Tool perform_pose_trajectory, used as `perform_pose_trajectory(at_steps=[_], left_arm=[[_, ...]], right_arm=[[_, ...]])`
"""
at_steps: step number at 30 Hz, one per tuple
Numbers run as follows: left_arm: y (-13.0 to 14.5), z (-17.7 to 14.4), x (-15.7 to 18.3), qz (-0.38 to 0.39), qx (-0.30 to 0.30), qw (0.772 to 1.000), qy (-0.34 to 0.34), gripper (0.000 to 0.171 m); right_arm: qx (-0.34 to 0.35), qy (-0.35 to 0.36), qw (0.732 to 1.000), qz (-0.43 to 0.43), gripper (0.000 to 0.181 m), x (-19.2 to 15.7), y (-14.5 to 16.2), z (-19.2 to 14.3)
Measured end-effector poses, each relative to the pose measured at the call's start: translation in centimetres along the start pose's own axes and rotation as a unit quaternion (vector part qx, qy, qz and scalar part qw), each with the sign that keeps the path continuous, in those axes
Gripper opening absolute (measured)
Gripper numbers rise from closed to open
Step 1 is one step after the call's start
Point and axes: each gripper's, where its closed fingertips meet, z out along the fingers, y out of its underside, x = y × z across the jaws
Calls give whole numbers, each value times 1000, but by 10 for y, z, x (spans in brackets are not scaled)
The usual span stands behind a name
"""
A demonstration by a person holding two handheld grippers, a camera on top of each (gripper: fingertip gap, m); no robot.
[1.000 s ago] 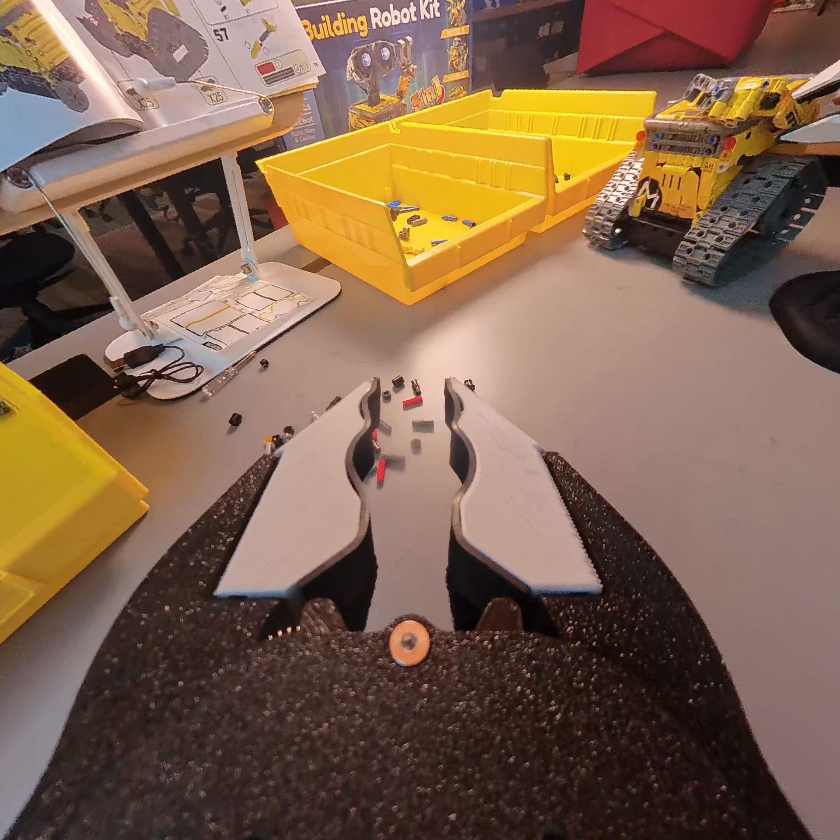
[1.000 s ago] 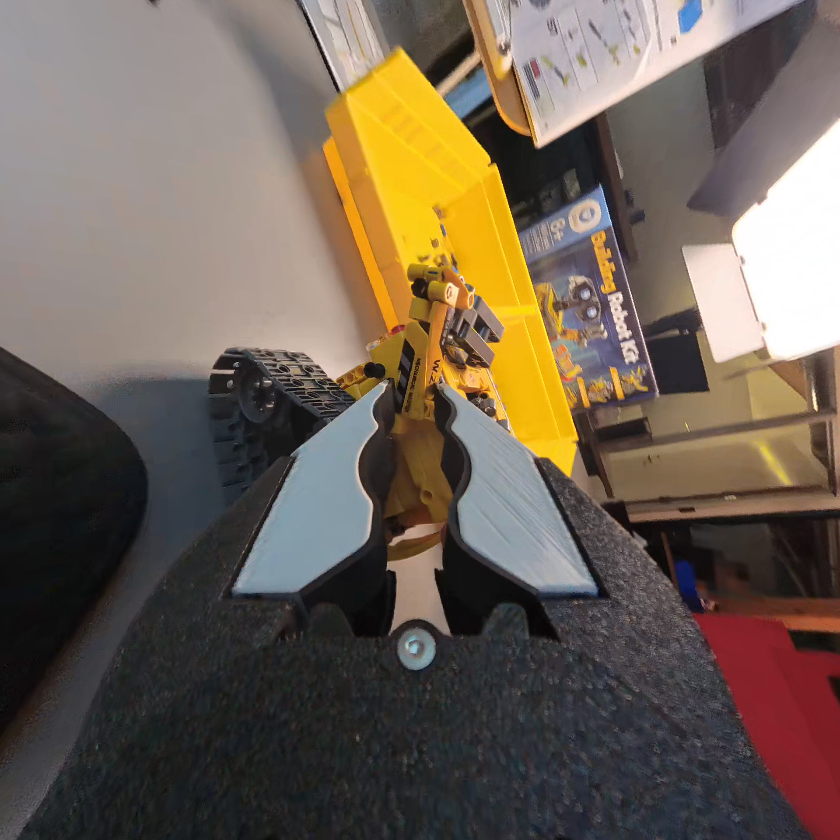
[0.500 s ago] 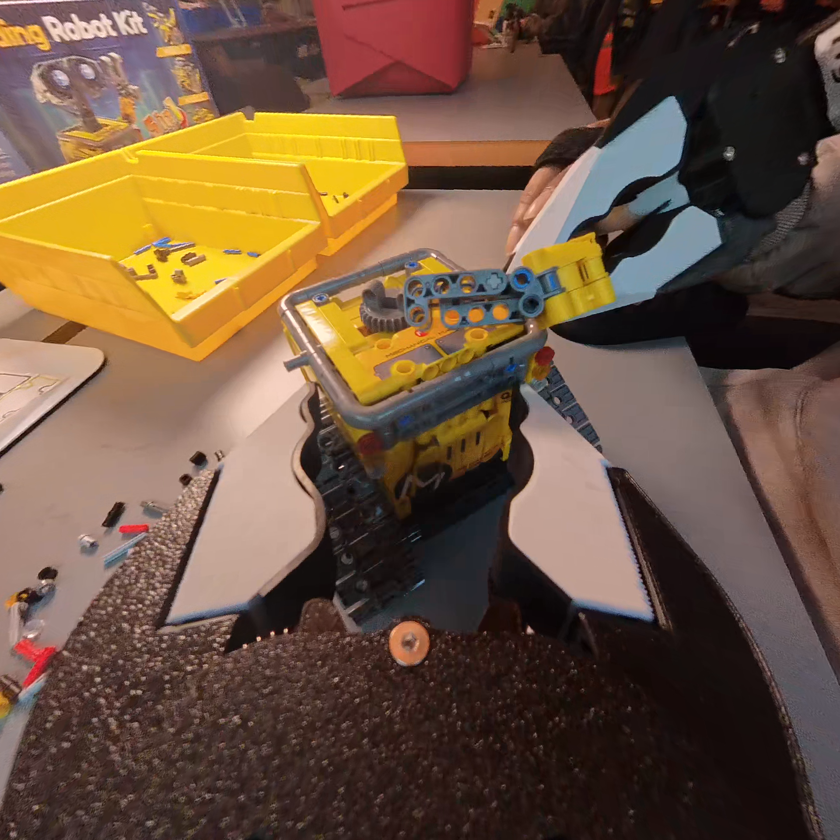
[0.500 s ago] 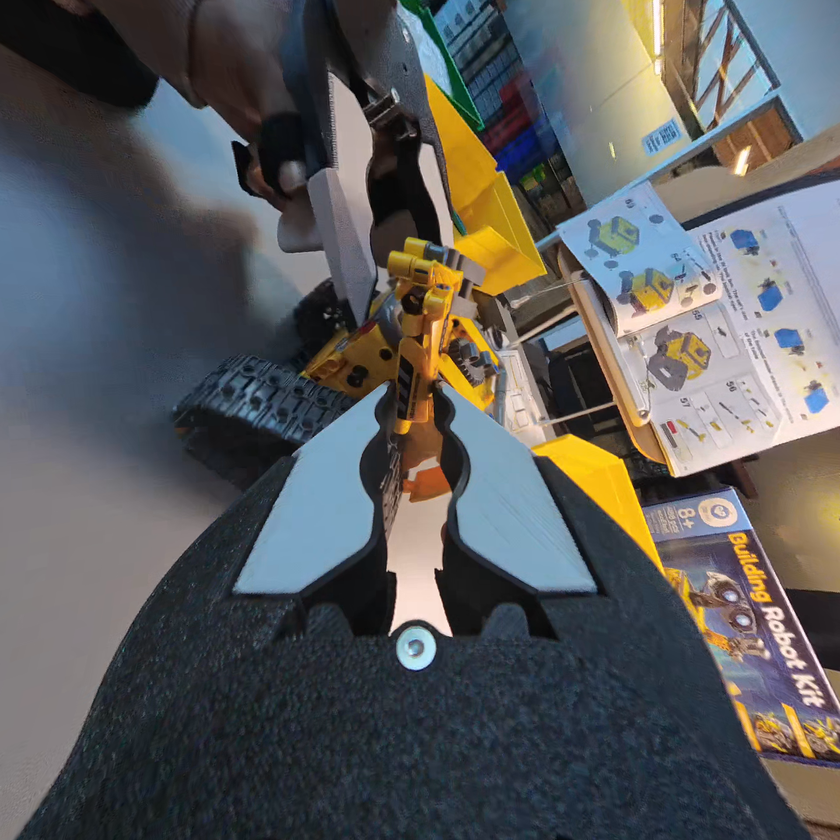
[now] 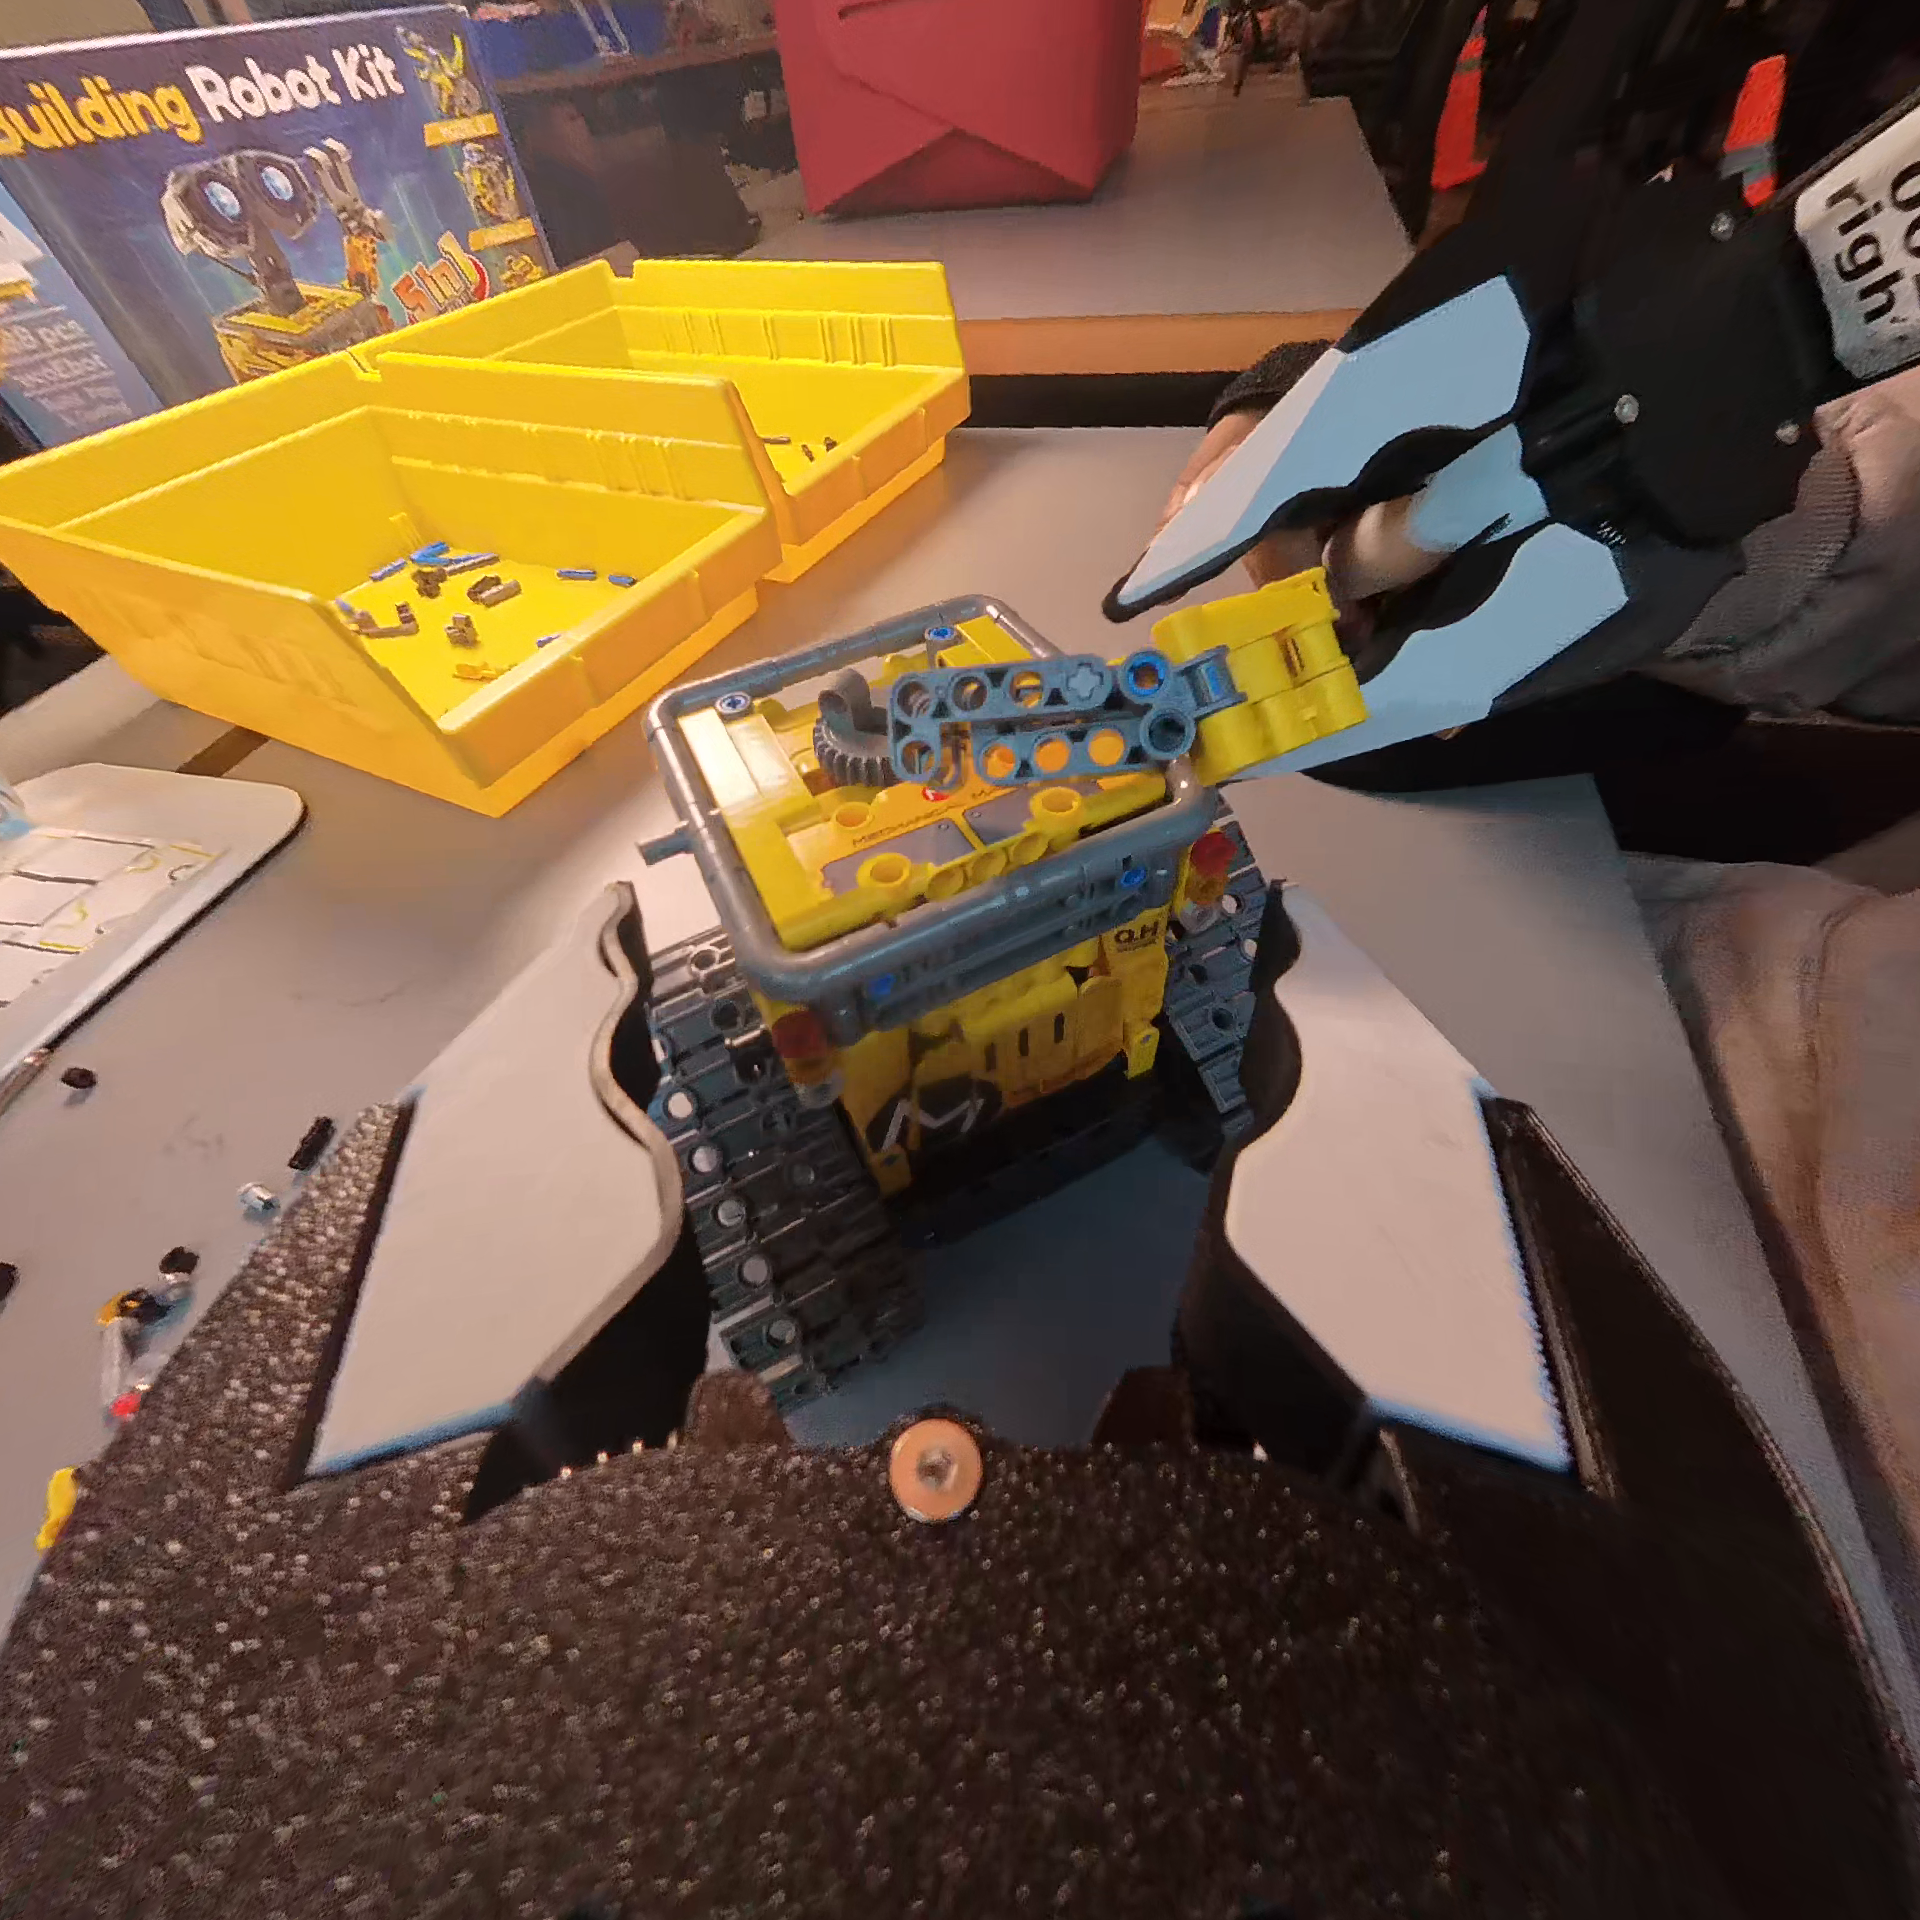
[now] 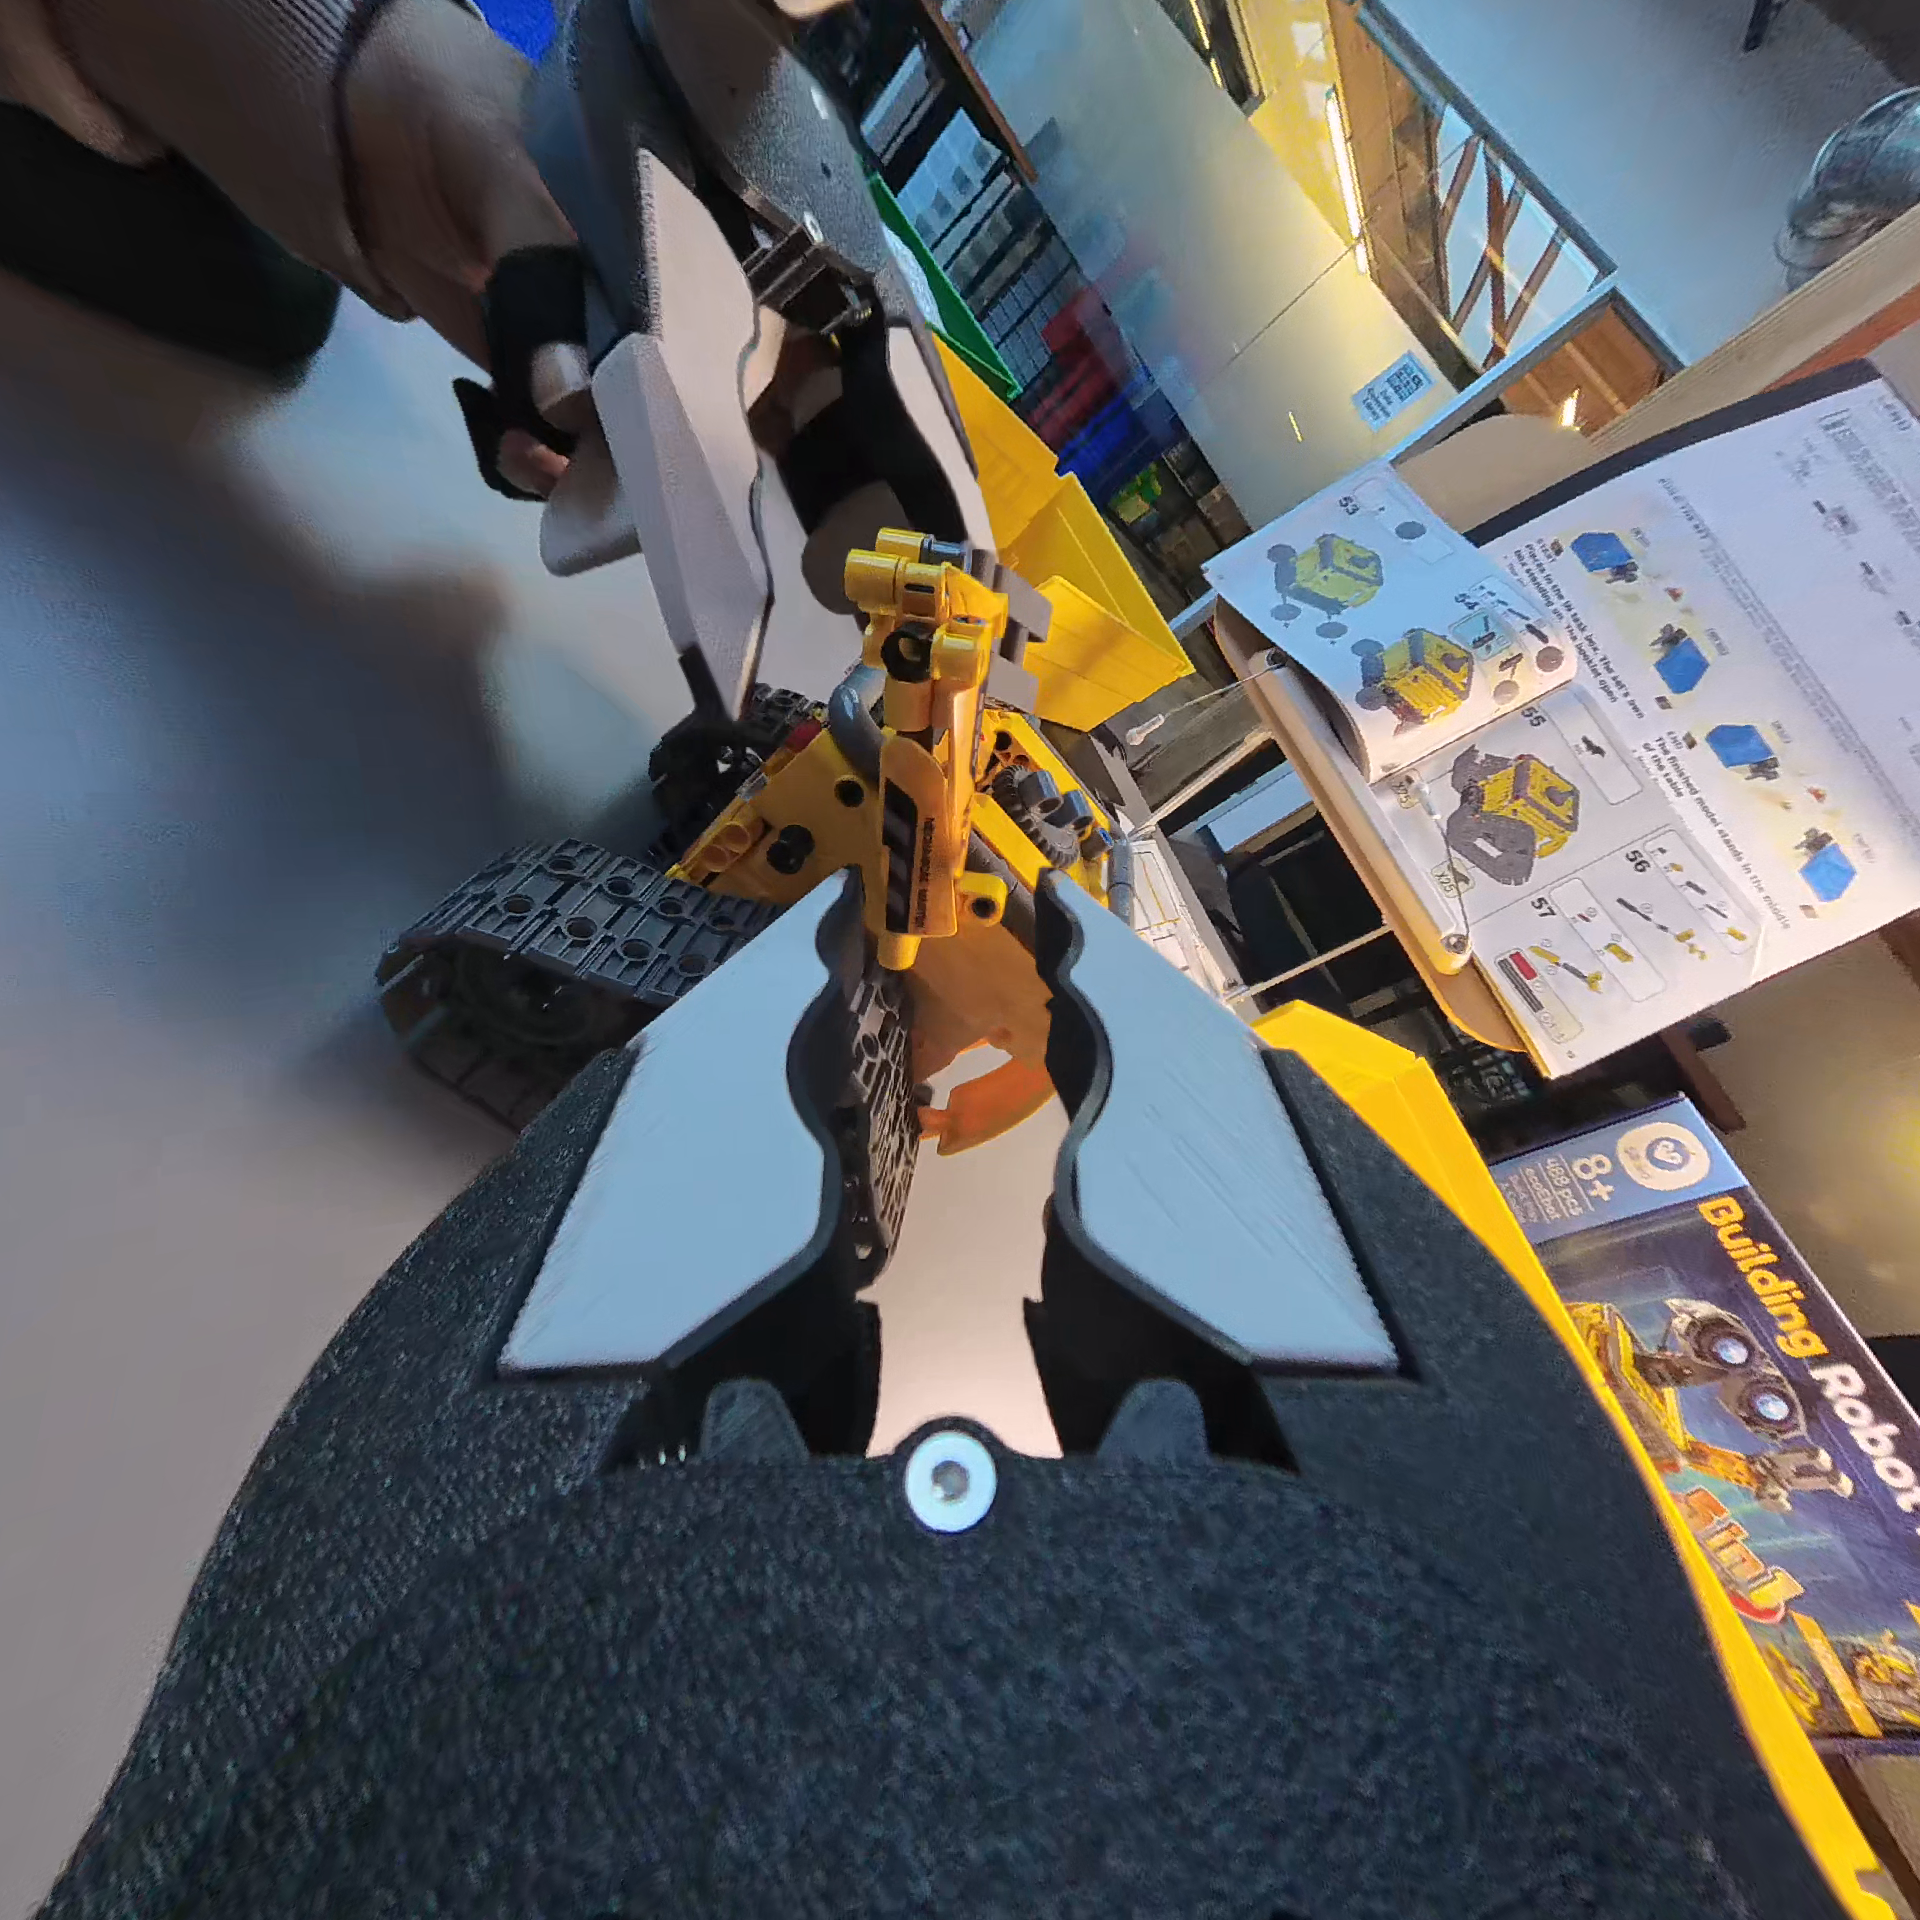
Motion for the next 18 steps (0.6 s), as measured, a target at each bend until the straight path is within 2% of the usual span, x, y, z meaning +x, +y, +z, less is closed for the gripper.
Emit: perform_pose_trajectory(at_steps=[5, 12, 14, 18], left_arm=[[-4, 19, -8, 13, -10, 998, -60, 119], [-2, 21, -7, -1, -22, 998, -52, 115], [1, 21, -7, -26, -25, 998, -41, 106], [1, 23, -3, -19, -34, 998, -42, 106]], right_arm=[[1, 13, 1000, -14, 22, -1, 3, 14], [11, 29, 999, -9, 21, 1, 4, 10], [12, 29, 999, -15, 11, -1, 2, 7], [4, 33, 999, -14, 11, -2, 2, 2]])
